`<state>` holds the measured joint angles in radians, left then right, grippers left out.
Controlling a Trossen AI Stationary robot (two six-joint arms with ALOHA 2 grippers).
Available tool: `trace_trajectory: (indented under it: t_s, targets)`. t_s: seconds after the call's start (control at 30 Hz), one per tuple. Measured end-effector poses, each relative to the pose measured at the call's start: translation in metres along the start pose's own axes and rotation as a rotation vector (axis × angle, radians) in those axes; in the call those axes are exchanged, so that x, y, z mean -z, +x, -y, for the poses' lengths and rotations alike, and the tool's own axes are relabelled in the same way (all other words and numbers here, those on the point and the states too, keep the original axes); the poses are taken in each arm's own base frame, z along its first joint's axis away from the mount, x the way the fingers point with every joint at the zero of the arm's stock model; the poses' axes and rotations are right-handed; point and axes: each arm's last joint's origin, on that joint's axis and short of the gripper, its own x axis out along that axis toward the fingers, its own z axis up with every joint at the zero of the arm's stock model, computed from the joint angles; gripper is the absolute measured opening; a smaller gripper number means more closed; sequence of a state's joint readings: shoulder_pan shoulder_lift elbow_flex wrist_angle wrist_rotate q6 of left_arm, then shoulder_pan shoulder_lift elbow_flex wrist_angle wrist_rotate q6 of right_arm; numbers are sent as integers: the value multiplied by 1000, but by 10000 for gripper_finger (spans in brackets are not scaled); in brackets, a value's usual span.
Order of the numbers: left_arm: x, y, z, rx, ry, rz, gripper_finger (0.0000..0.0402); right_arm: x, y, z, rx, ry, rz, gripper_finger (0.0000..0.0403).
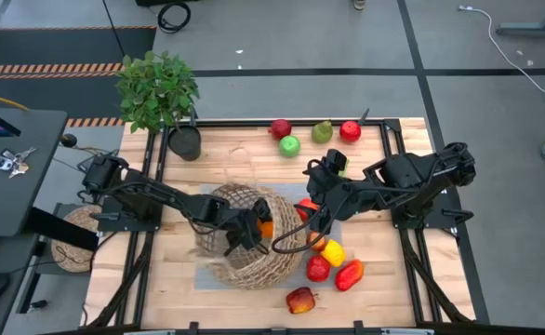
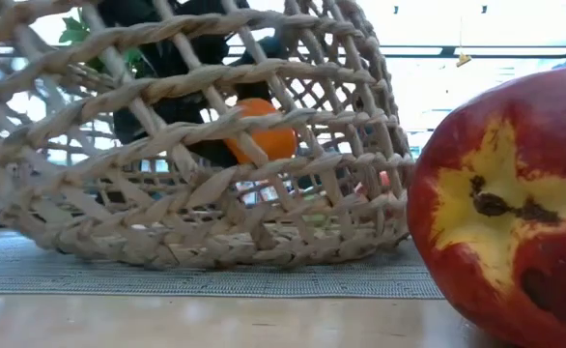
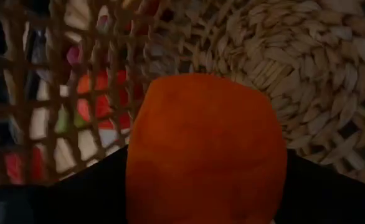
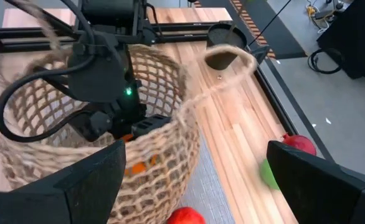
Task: Build produce basket
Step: Put the orange into the brown basket, then put the pear into the brown basket
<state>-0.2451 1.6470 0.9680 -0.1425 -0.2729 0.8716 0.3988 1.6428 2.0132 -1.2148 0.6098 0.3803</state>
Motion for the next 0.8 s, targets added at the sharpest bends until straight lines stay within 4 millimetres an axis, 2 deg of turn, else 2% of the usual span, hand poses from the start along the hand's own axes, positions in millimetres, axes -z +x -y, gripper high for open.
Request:
trace_trajectory:
  t_s: [0.13, 0.47, 0.8]
  targets:
    - [0, -1, 2, 15, -14, -11, 311, 0, 0, 0, 0, 1, 1, 392]
    - [-8, -11, 3, -11, -29, 19, 316, 0, 0, 0, 2, 12, 2, 392]
    - [-8, -47, -7, -111, -32, -18, 316, -1, 0, 0, 0, 16, 9, 392]
